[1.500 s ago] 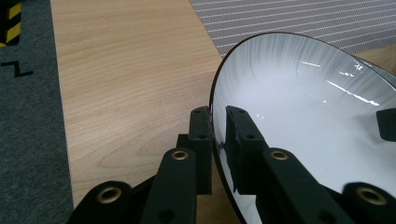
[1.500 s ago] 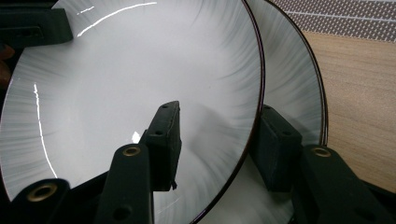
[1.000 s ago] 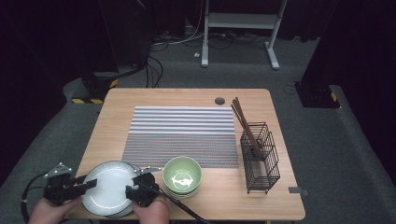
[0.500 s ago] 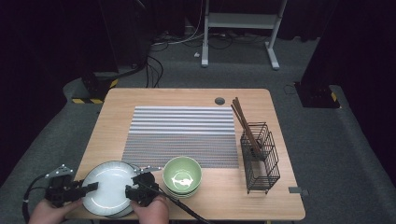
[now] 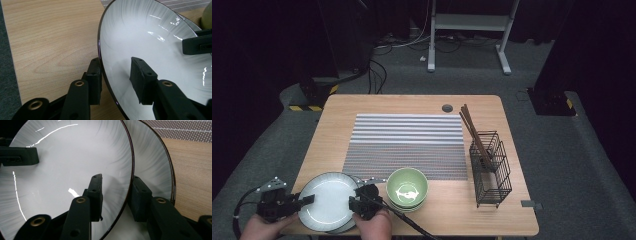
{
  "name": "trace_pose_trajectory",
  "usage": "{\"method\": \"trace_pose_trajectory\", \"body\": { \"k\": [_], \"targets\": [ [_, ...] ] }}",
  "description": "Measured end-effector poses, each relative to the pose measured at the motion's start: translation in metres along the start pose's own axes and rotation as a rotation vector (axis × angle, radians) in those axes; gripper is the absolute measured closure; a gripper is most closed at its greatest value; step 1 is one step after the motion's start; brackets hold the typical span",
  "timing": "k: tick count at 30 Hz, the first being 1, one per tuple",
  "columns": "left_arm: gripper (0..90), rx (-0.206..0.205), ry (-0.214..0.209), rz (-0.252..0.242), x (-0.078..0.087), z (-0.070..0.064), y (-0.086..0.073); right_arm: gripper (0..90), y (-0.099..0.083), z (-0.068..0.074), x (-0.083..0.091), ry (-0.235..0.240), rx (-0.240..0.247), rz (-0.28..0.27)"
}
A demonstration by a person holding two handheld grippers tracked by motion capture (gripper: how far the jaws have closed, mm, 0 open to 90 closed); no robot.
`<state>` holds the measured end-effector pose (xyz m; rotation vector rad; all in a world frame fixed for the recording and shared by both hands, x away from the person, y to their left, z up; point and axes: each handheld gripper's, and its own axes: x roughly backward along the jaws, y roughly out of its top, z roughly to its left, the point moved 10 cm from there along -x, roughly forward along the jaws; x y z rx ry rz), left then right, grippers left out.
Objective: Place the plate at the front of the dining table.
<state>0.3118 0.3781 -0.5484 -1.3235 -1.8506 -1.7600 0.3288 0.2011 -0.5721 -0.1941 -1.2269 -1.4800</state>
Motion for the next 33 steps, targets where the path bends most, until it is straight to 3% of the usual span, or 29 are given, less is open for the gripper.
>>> {"method": "trace_pose_trajectory", "body": {
  "k": [7, 26, 33],
  "targets": [
    [63.7, -0.002, 0.001, -0.007, 0.001, -0.001, 0.001, 71.8, -0.001, -0.002, 0.002, -0.021, 0.001, 0.006],
    [68.3, 0.024, -0.037, -0.083, 0.007, -0.001, 0.009, 80.1, 0.018, 0.007, 0.029, -0.024, 0.031, -0.145],
    [68.7, 0.021, -0.049, -0.094, 0.005, -0.003, 0.01, 80.0, 0.022, 0.007, 0.034, -0.021, 0.026, -0.17]
  ]
}}
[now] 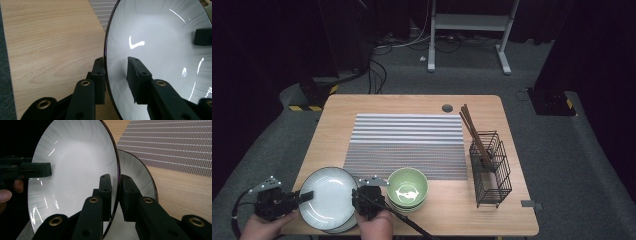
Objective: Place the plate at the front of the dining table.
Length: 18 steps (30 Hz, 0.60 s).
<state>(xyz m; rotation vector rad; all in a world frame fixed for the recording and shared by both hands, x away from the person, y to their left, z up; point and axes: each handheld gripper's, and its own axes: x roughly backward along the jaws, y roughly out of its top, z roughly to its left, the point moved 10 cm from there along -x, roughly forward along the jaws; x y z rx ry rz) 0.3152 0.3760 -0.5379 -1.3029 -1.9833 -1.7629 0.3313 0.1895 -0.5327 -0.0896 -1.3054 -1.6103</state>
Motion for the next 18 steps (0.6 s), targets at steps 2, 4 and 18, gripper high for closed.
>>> {"method": "trace_pose_trajectory", "body": {
  "k": [2, 4, 18],
  "targets": [
    [70.0, -0.01, -0.004, -0.002, 0.0, -0.001, 0.0, 79.9, 0.003, 0.0, 0.002, -0.004, -0.003, -0.011],
    [70.4, -0.009, -0.003, -0.002, -0.001, -0.002, 0.0, 80.0, 0.006, 0.0, 0.005, -0.001, 0.001, -0.025],
    [75.3, -0.013, -0.012, -0.043, -0.002, -0.003, 0.005, 82.5, 0.012, 0.004, 0.015, -0.034, 0.063, -0.066]
  ]
}}
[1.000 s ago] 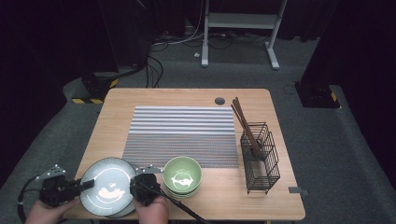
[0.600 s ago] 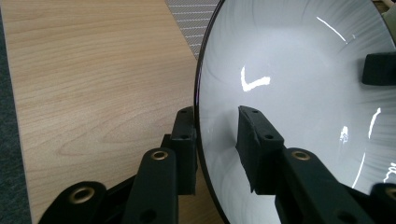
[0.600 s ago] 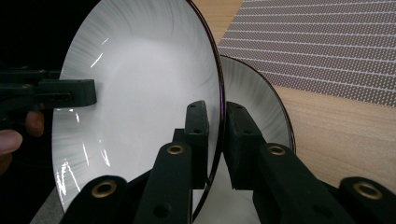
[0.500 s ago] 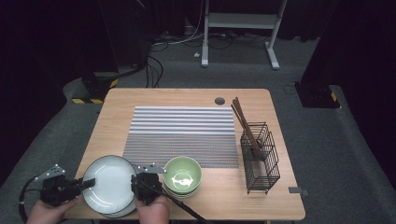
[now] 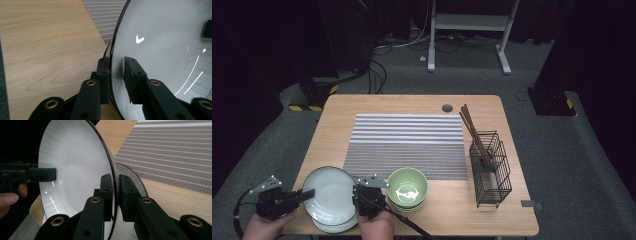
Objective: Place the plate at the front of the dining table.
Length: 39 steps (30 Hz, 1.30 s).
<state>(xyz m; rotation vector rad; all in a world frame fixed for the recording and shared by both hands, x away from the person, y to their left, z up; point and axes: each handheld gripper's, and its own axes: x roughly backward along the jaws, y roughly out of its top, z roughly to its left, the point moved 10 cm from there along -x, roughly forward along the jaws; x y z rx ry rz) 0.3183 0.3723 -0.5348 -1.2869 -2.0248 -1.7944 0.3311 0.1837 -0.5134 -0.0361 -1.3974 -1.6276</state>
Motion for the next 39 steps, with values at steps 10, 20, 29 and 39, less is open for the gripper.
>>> {"method": "trace_pose_trajectory", "body": {
  "k": [10, 20, 29, 39],
  "targets": [
    [76.7, 0.004, -0.009, -0.04, -0.002, -0.001, 0.003, 83.4, 0.0, 0.0, 0.003, -0.021, 0.063, -0.005],
    [77.4, 0.009, -0.037, -0.105, 0.0, -0.005, 0.009, 83.5, 0.005, 0.0, 0.009, -0.036, 0.093, -0.025],
    [77.7, 0.014, -0.057, -0.18, 0.004, -0.012, 0.018, 83.2, 0.016, 0.003, 0.021, -0.048, 0.136, -0.072],
    [77.5, -0.007, -0.038, -0.241, 0.007, -0.022, 0.027, 83.1, 0.028, 0.001, 0.032, -0.07, 0.162, -0.121]
  ]
}}
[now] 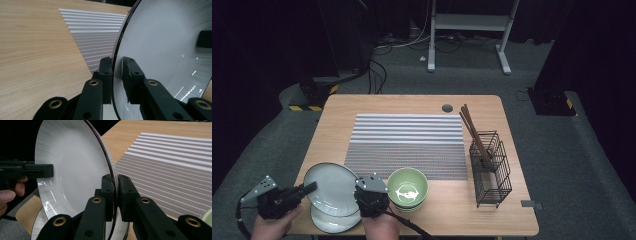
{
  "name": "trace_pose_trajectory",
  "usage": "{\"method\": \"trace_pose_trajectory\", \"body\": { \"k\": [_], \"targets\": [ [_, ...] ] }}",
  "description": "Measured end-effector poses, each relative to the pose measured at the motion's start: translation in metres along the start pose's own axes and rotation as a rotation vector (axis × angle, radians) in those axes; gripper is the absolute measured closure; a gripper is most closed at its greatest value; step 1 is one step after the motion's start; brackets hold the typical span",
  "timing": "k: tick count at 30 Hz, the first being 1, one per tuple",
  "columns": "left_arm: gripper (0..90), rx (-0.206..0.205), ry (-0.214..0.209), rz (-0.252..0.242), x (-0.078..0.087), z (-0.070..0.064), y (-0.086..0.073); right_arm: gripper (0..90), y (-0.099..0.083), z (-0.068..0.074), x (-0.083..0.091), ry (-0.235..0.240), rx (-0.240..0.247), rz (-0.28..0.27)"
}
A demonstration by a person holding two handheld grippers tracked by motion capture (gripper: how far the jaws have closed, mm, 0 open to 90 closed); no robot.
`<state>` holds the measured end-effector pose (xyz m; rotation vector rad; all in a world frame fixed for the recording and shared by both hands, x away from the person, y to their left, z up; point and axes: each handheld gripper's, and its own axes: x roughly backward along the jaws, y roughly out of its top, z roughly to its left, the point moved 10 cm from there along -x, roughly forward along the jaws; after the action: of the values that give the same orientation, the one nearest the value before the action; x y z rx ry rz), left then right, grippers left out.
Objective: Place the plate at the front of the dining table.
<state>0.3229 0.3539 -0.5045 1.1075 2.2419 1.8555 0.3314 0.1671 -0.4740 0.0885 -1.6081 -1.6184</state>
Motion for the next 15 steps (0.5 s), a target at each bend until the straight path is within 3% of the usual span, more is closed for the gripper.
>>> {"method": "trace_pose_trajectory", "body": {
  "k": [6, 15],
  "targets": [
    [77.4, -0.005, 0.012, -0.056, 0.001, -0.006, 0.008, 83.3, 0.006, -0.003, 0.004, 0.0, 0.016, -0.02],
    [77.1, -0.017, 0.042, -0.101, 0.001, -0.011, 0.014, 83.2, 0.012, -0.007, 0.007, -0.001, 0.019, -0.032]
  ]
}}
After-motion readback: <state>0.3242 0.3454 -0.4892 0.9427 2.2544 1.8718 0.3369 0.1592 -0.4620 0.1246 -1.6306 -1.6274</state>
